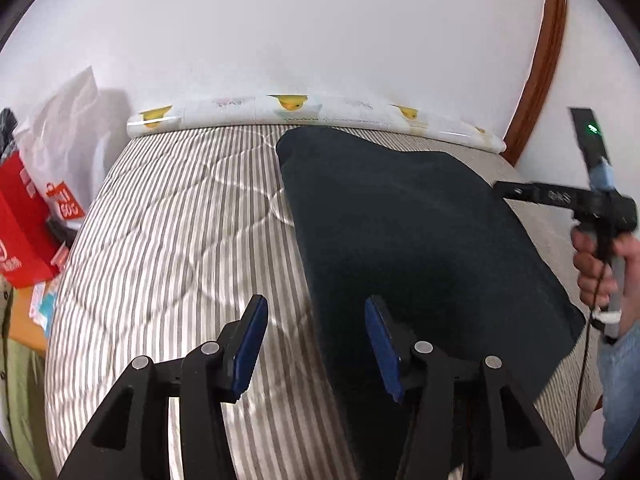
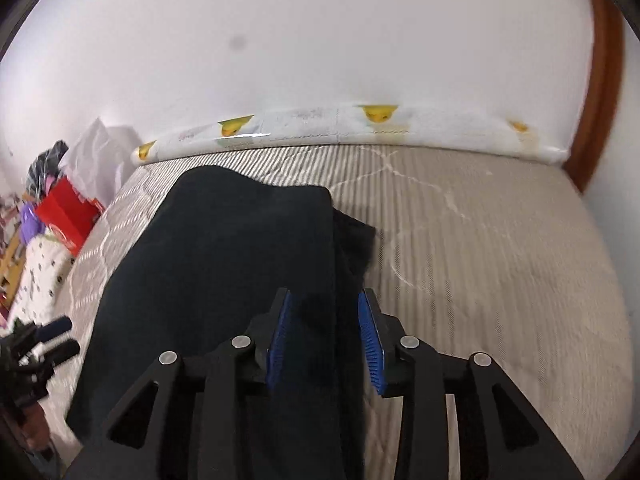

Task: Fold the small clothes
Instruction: 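Open both tools and press the folded sweatshirt flat along its edge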

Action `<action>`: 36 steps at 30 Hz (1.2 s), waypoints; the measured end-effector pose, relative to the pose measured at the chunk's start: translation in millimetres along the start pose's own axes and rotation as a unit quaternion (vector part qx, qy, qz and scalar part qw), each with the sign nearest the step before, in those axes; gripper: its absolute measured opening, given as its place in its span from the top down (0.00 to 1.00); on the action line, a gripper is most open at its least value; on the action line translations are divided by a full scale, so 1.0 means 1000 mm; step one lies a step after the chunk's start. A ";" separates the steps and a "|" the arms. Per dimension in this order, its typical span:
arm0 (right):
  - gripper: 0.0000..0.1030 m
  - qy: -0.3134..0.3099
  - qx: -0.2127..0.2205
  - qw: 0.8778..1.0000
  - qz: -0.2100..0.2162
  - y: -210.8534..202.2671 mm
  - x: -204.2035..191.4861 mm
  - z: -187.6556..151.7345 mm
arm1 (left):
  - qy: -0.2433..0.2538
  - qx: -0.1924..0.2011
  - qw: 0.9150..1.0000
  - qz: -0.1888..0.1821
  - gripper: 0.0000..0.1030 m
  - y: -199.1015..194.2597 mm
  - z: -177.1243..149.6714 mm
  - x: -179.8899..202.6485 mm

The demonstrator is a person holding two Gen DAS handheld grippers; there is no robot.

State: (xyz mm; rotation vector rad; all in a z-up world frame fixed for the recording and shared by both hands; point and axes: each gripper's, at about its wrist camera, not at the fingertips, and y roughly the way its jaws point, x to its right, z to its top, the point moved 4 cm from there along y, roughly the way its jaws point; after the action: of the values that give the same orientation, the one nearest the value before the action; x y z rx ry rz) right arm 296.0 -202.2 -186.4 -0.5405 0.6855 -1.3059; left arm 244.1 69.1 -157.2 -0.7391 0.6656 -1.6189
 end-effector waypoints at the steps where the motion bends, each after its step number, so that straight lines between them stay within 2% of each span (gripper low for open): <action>1: 0.63 0.005 -0.007 1.000 0.003 0.010 0.001 0.005 | 0.004 -0.003 1.000 0.000 0.53 0.004 0.003 0.000; 7: 0.63 0.056 -0.031 0.998 0.028 0.052 0.011 0.023 | 0.020 -0.013 1.000 0.015 0.53 0.022 0.011 0.001; 8: 0.66 0.057 -0.030 0.997 0.031 0.054 0.011 0.024 | 0.019 -0.013 1.000 0.012 0.53 0.024 0.012 0.001; 10: 0.87 0.034 -0.016 0.999 0.024 0.051 0.004 0.027 | 0.016 -0.013 1.000 0.008 0.53 0.026 0.014 -0.001; 11: 0.93 0.015 -0.008 1.000 0.024 0.047 0.002 0.028 | 0.014 -0.013 1.000 0.005 0.53 0.026 0.015 -0.001; 13: 0.94 -0.005 0.034 0.999 0.031 0.030 0.005 0.034 | 0.013 -0.014 1.000 0.001 0.53 0.026 0.015 -0.002; 15: 0.94 0.017 0.048 0.998 0.033 0.024 0.020 0.036 | 0.011 -0.015 1.000 -0.007 0.53 0.025 0.016 -0.002; 18: 0.94 0.031 0.016 0.999 0.023 0.044 0.028 0.031 | 0.007 -0.018 1.000 -0.010 0.53 0.024 0.016 -0.001; 20: 0.93 0.023 0.011 1.000 0.009 0.049 0.026 0.028 | 0.008 -0.019 1.000 -0.005 0.53 0.022 0.015 -0.001; 22: 0.86 0.039 0.011 0.999 -0.001 0.039 0.031 0.028 | 0.013 -0.019 1.000 0.003 0.53 0.019 0.013 -0.001; 24: 0.79 0.063 0.009 0.998 0.008 0.028 0.038 0.027 | 0.017 -0.020 1.000 0.009 0.53 0.015 0.008 -0.002; 28: 0.72 0.068 0.002 0.997 0.038 0.005 0.043 0.006 | 0.005 -0.024 1.000 0.002 0.53 0.010 -0.001 -0.007; 31: 0.68 0.057 -0.011 0.996 0.065 0.003 0.035 -0.011 | -0.010 -0.026 1.000 -0.011 0.53 0.009 -0.007 -0.008; 33: 0.68 0.053 -0.015 0.997 0.061 0.012 0.030 -0.016 | -0.018 -0.029 0.999 -0.017 0.53 0.009 -0.010 -0.007; 34: 0.75 0.053 -0.015 0.997 0.059 0.014 0.030 -0.017 | -0.018 -0.028 0.999 -0.017 0.53 0.009 -0.010 -0.007; 36: 0.96 0.043 -0.018 0.996 0.075 0.016 0.023 -0.019 | -0.020 -0.030 0.999 -0.008 0.53 0.010 -0.013 -0.005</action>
State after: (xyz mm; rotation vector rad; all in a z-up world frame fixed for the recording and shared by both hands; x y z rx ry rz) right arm 295.7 -221.6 -214.4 -0.4557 0.8064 -1.1826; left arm 241.0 73.0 -173.5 -0.8203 0.6838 -1.5994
